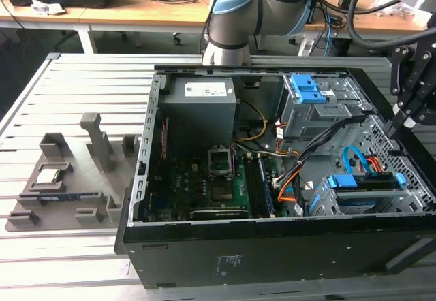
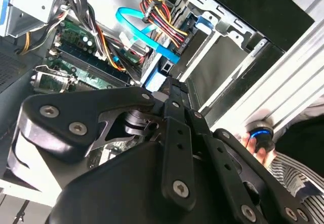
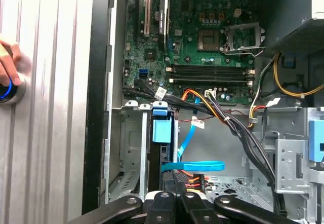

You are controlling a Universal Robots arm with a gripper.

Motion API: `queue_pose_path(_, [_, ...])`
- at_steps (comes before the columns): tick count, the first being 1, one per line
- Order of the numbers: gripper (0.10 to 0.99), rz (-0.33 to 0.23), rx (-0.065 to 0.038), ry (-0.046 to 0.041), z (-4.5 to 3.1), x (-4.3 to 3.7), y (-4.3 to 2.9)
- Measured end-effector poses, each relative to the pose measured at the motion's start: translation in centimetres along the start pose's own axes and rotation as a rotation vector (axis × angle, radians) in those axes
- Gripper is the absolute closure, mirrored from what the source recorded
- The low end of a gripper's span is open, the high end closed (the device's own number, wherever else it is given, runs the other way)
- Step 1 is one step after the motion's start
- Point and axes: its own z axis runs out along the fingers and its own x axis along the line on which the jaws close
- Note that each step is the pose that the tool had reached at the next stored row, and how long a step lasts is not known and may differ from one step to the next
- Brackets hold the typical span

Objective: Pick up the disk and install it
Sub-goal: 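Insert the second disk wire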

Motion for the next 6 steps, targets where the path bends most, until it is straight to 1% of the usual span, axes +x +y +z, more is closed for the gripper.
queue_pose_path(6, [0.98, 0.0, 0.0, 0.0, -0.12, 0.0, 0.01])
